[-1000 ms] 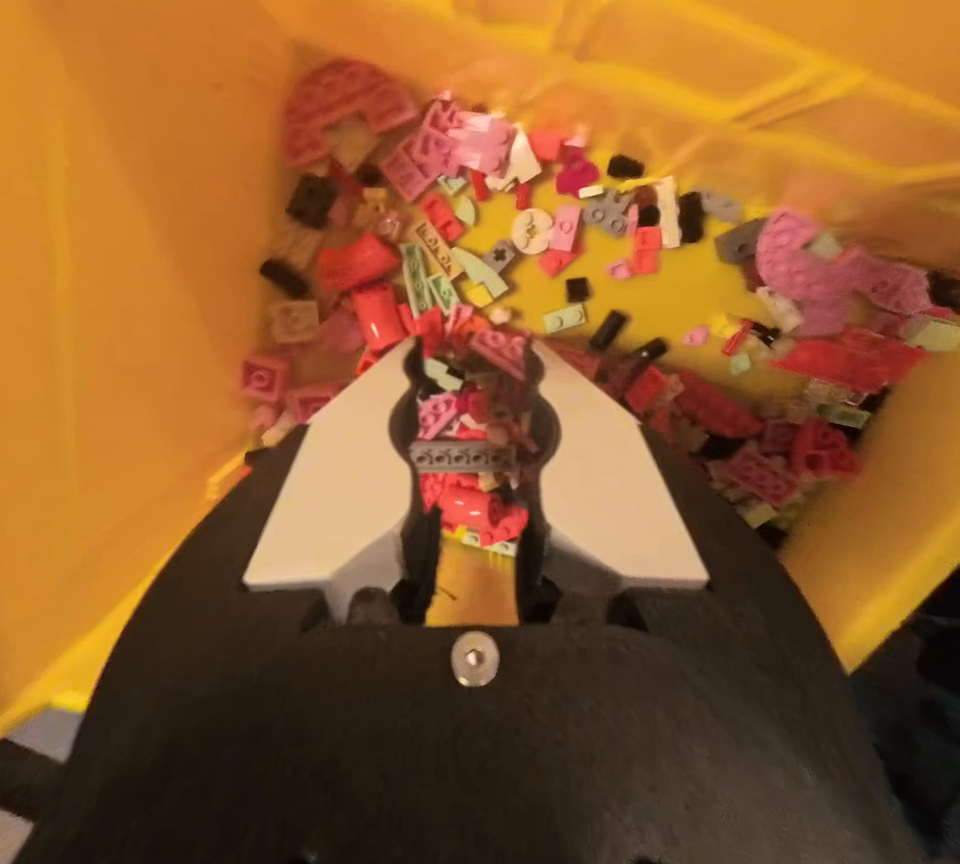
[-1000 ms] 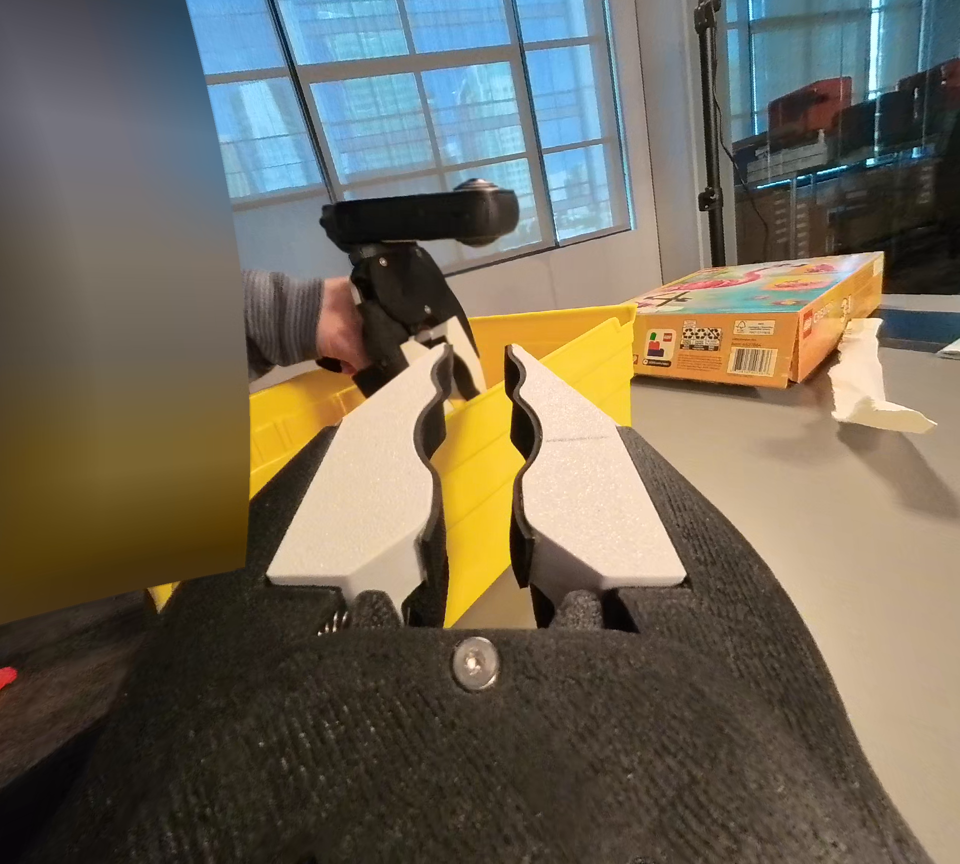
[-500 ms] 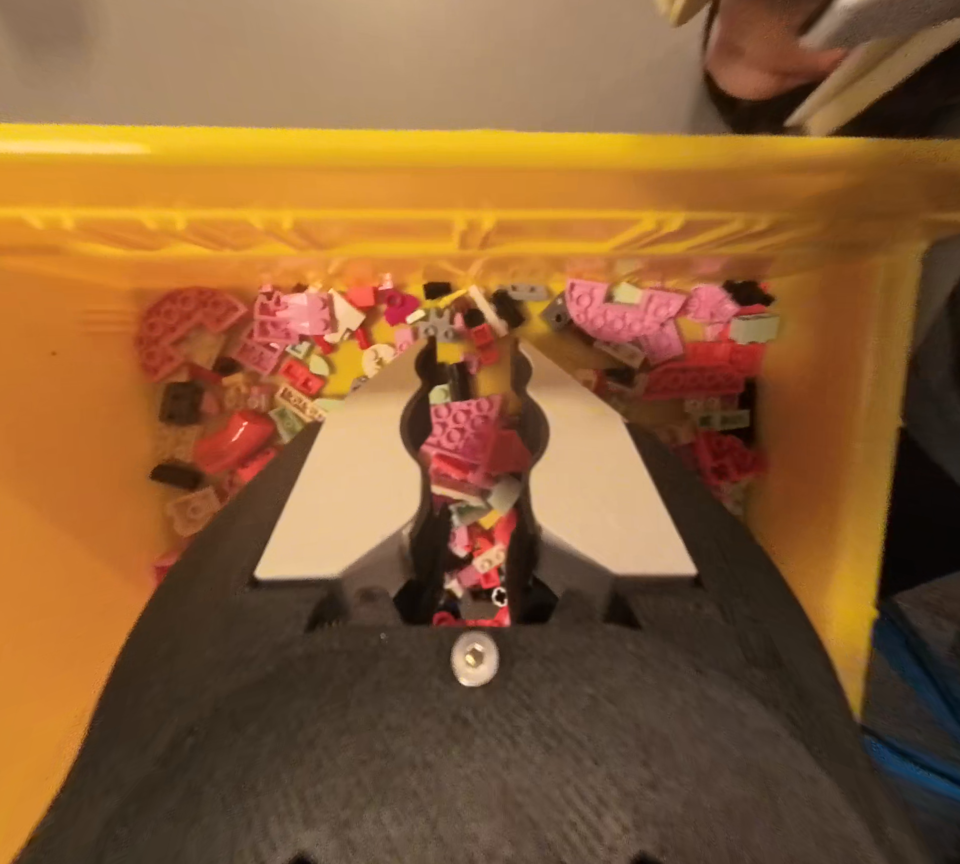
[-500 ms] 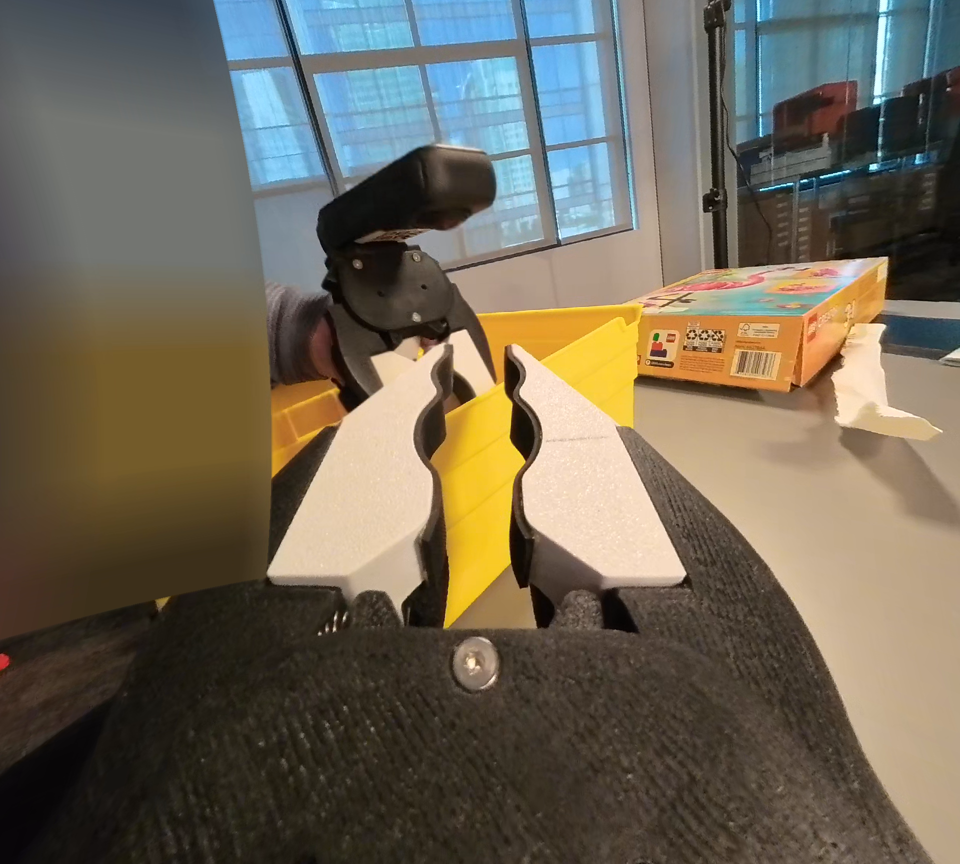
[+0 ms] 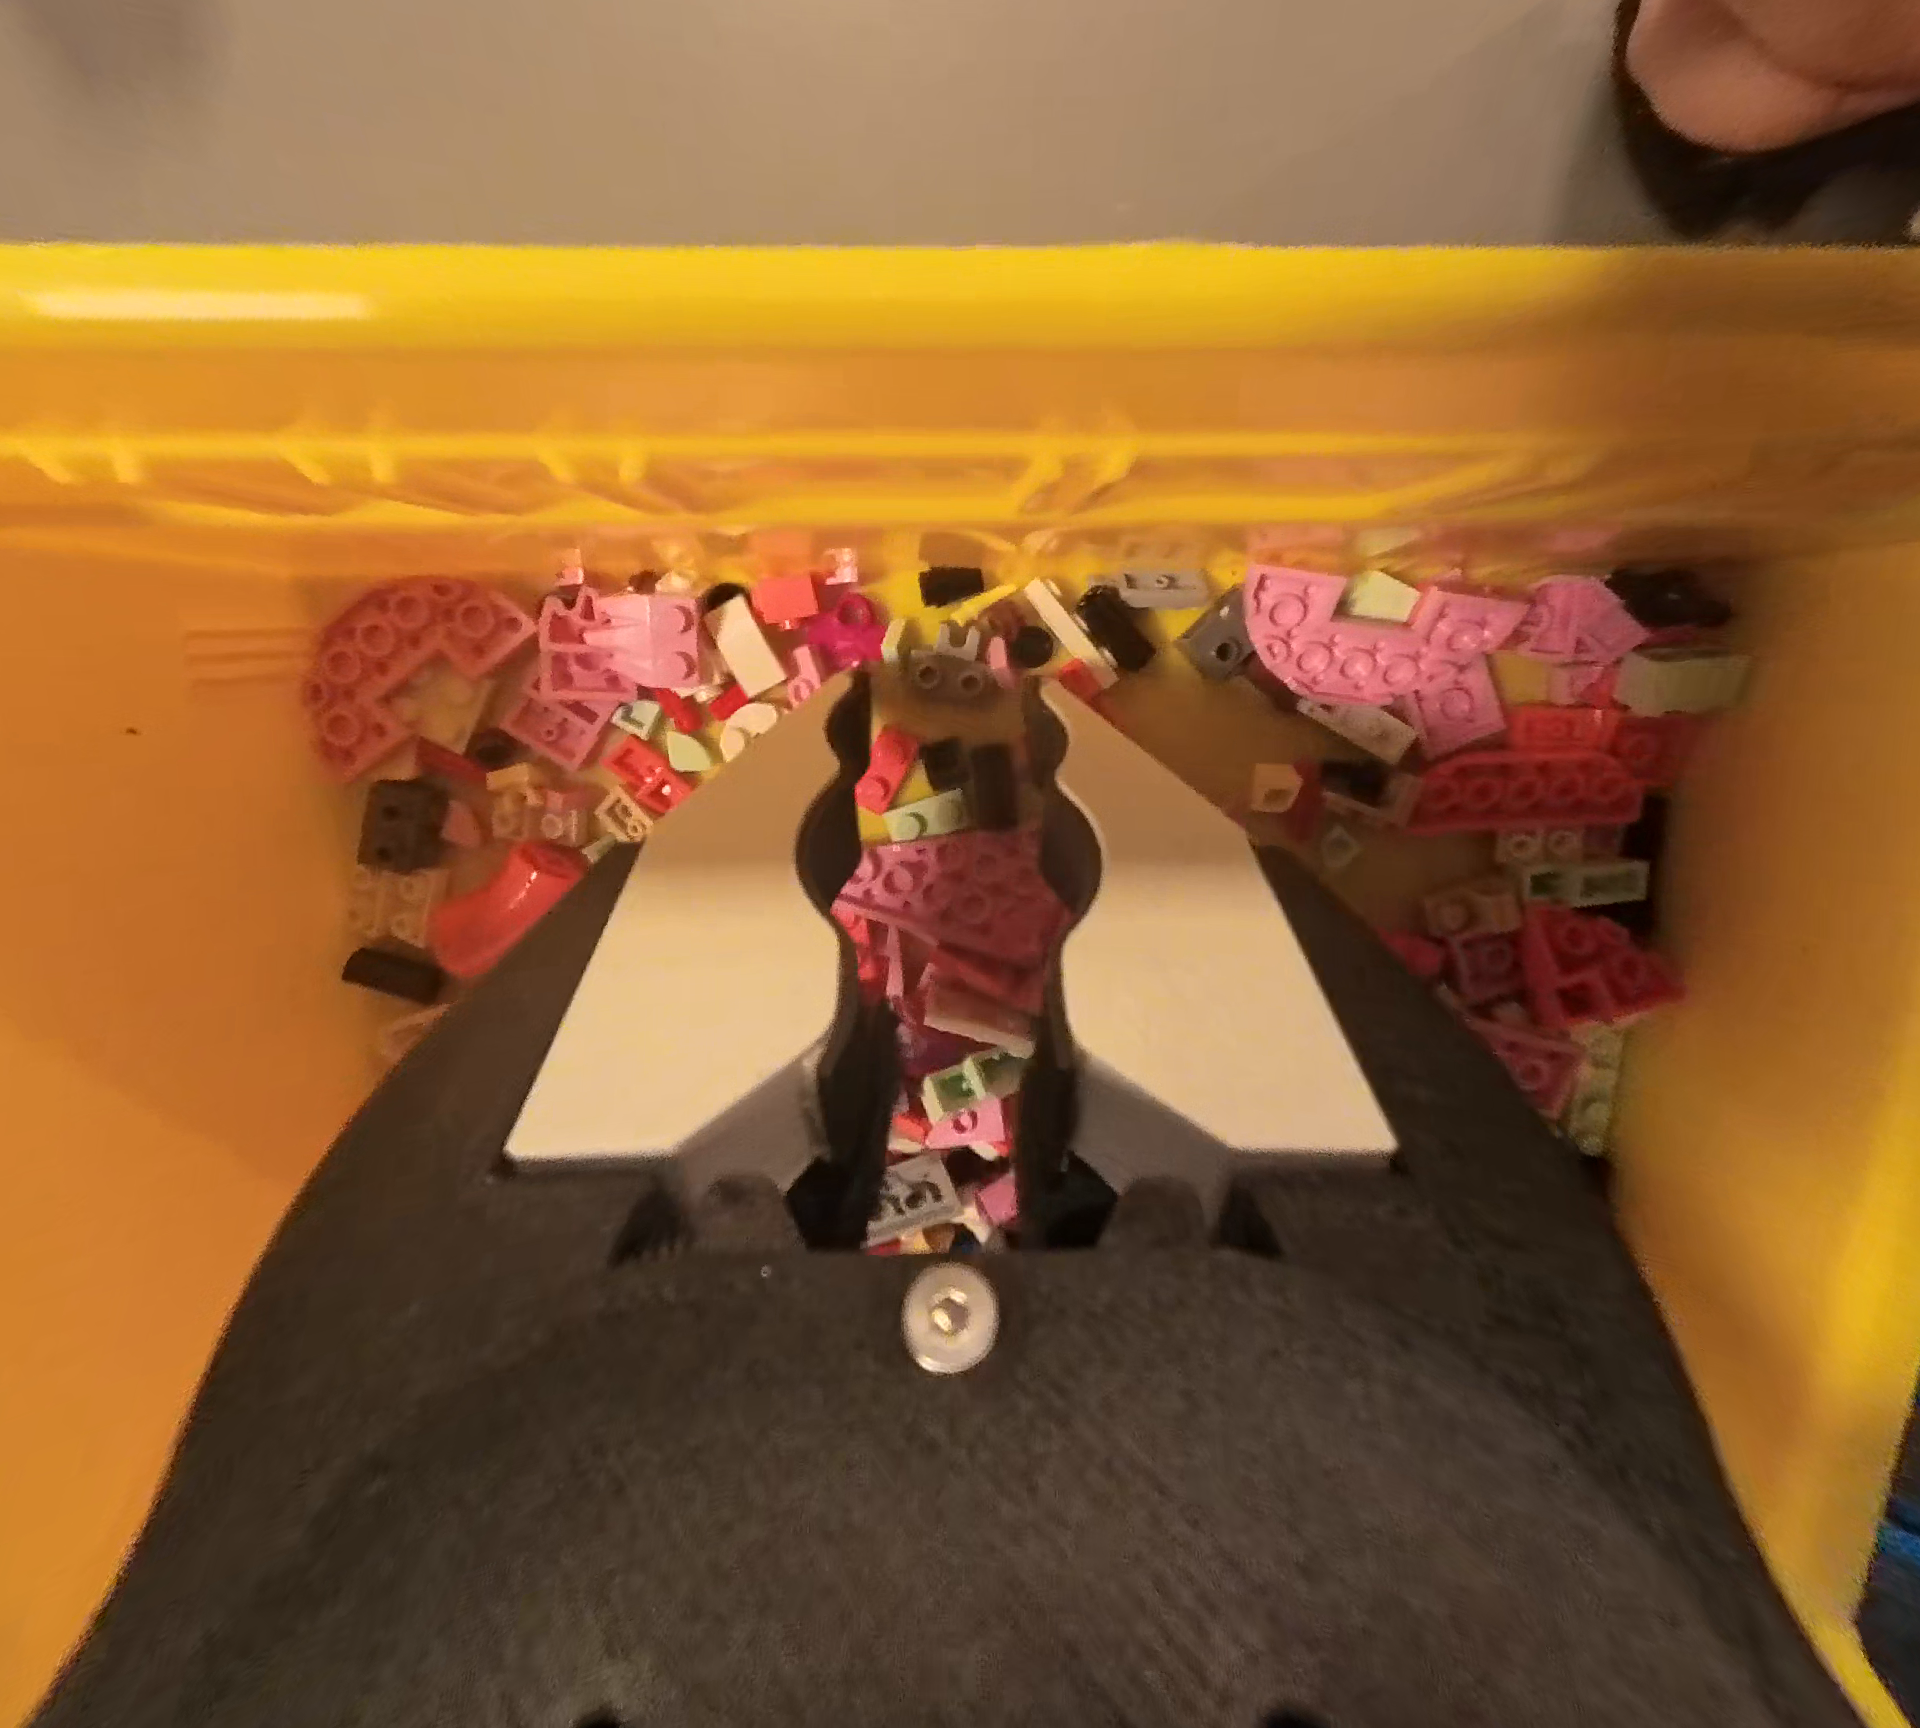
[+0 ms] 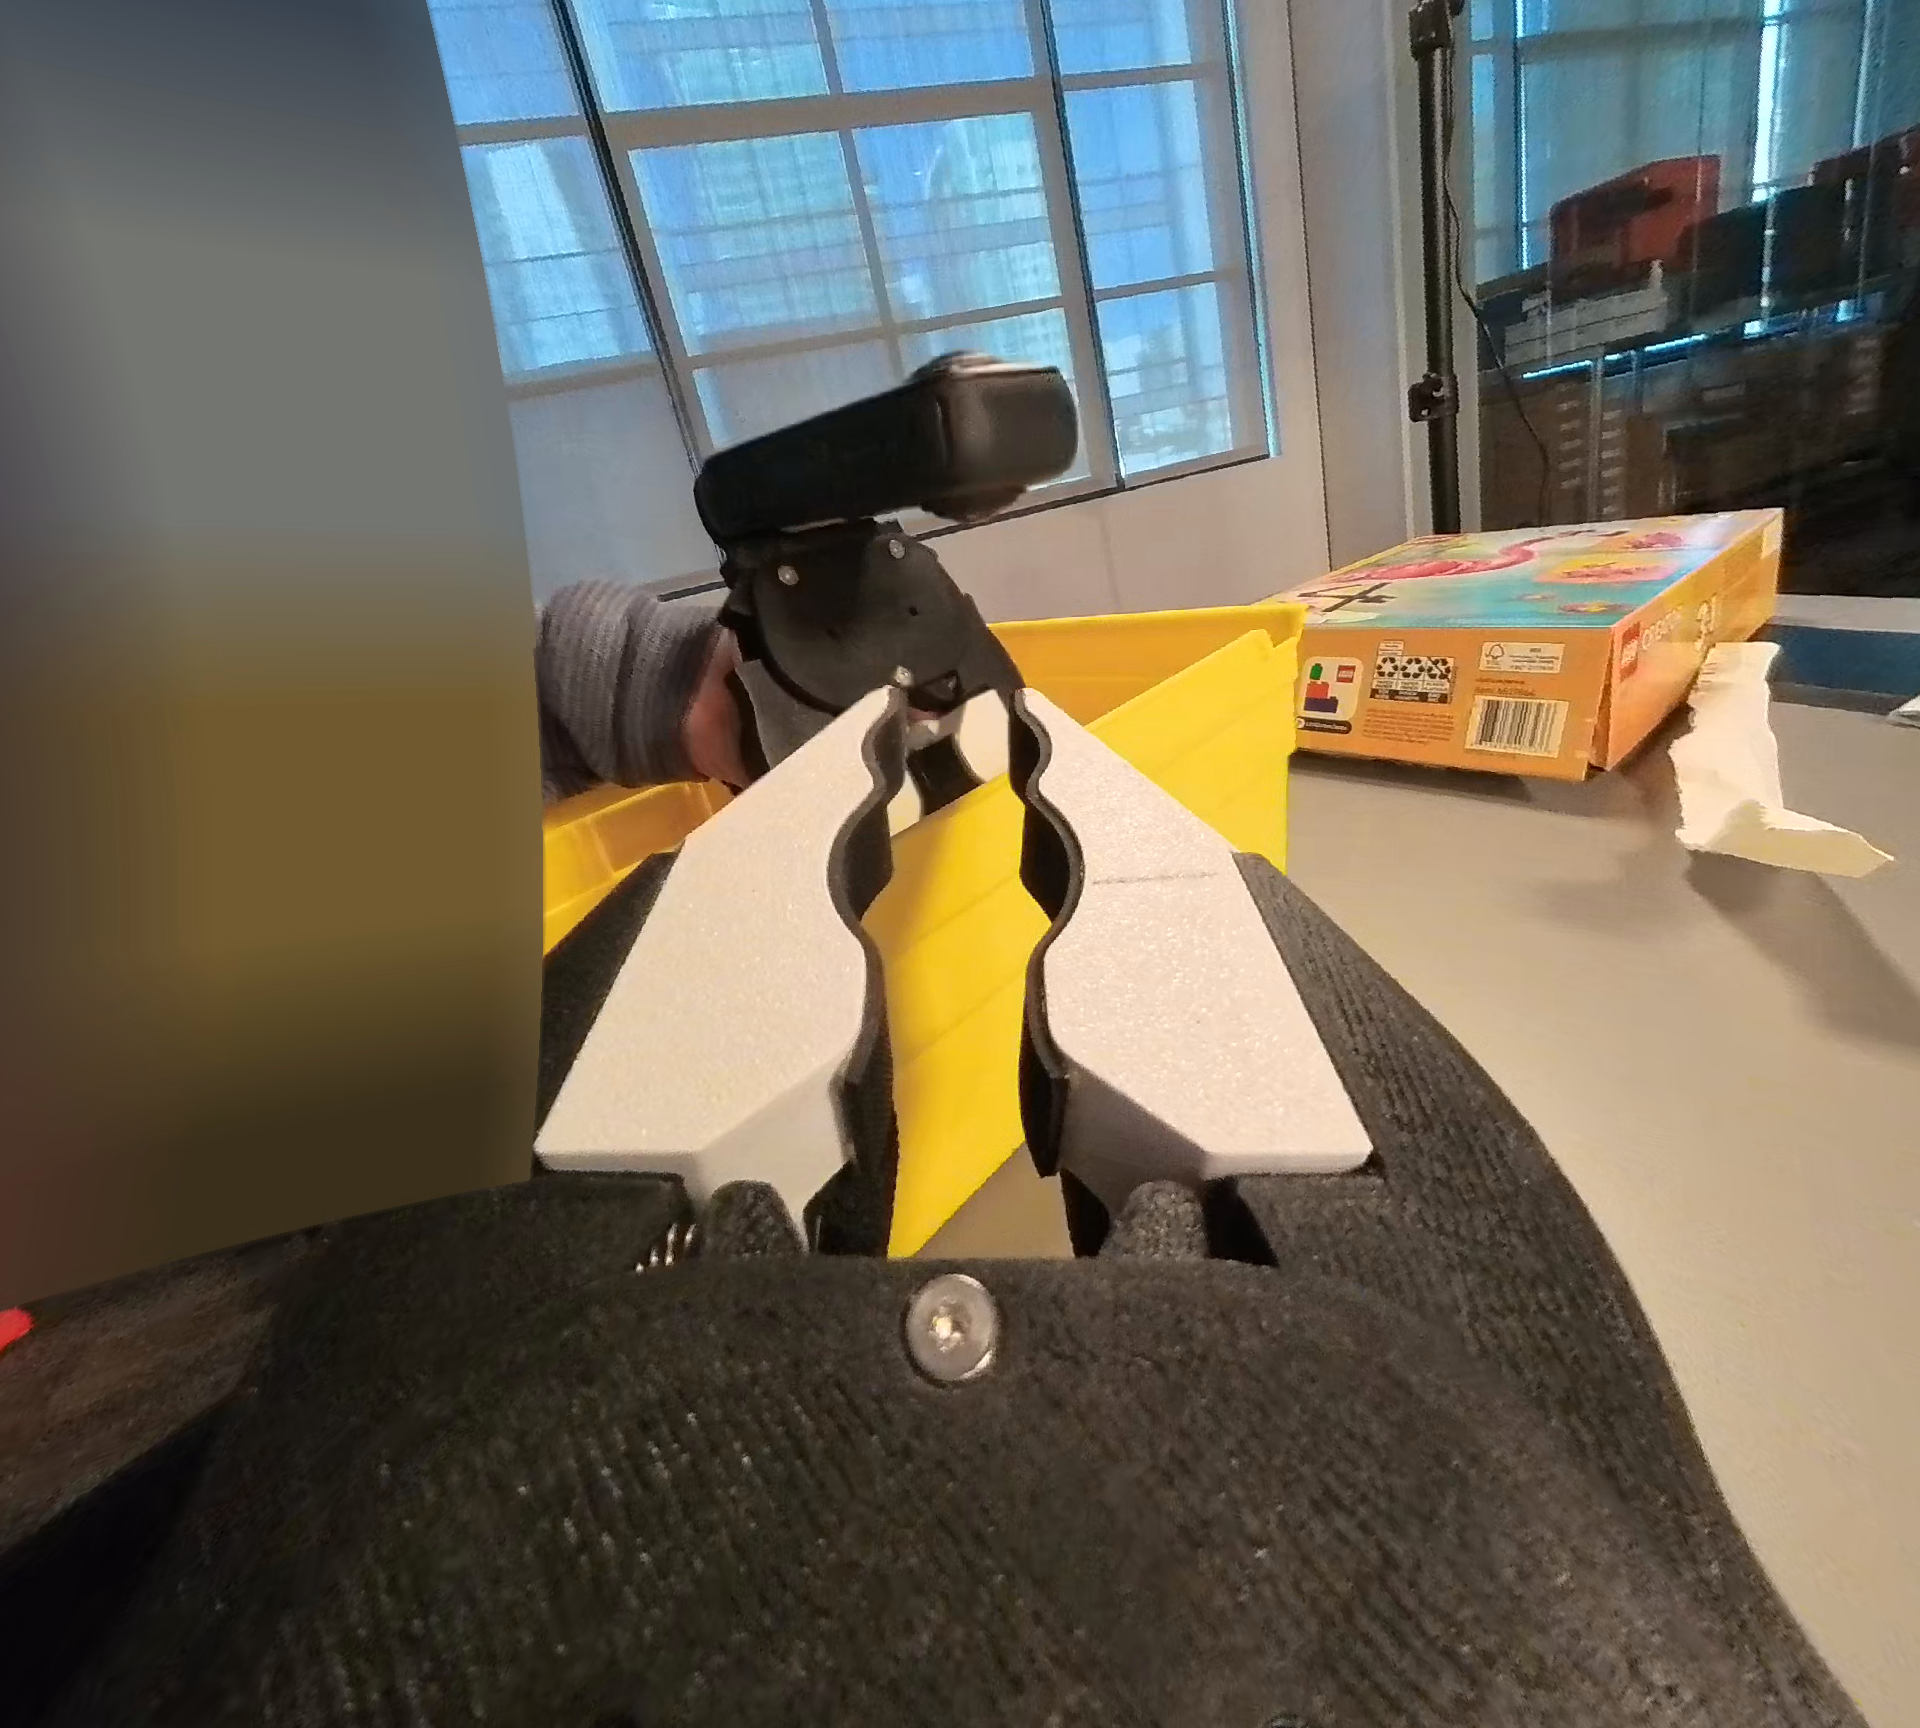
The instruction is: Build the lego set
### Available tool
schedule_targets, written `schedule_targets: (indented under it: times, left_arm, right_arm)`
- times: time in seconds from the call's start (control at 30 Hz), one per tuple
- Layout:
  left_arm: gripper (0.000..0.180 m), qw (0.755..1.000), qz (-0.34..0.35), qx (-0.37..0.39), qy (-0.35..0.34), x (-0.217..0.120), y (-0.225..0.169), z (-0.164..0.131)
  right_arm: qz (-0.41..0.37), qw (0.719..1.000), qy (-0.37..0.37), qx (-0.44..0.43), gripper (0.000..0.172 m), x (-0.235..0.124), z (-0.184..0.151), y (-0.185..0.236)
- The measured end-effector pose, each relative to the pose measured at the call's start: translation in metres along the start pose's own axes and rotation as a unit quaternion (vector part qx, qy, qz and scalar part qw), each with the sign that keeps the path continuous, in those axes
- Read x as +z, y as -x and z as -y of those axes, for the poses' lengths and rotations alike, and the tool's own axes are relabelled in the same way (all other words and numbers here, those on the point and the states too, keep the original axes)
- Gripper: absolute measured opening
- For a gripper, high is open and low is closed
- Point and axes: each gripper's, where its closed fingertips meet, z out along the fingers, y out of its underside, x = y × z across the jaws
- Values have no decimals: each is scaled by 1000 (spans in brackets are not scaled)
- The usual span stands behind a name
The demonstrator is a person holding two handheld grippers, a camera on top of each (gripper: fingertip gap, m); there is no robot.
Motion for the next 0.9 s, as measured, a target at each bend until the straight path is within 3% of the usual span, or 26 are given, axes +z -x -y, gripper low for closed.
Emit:
schedule_targets:
  times: [0.33, 0.37, 0.57, 0.73, 0.9]
  left_arm:
    - [18, 1000, -10, 11, -10, -4, -5, 2]
    - [0, 1000, 3, 10, -21, -8, -2, 4]
    - [0, 996, 76, 1, -55, -43, 4, 8]
    - [13, 996, 82, -34, -5, -38, 5, -12]
    - [20, 997, 55, -59, -4, -30, 1, -16]
  right_arm:
    - [-1, 1000, 1, -10, 17, 4, 0, 14]
    - [0, 1000, 1, -17, 17, 4, -1, 15]
    - [-1, 999, 1, -43, 17, 1, -4, 22]
    - [0, 998, -4, -69, 16, -2, -1, 29]
    - [0, 998, -4, -68, 16, 0, -1, 28]
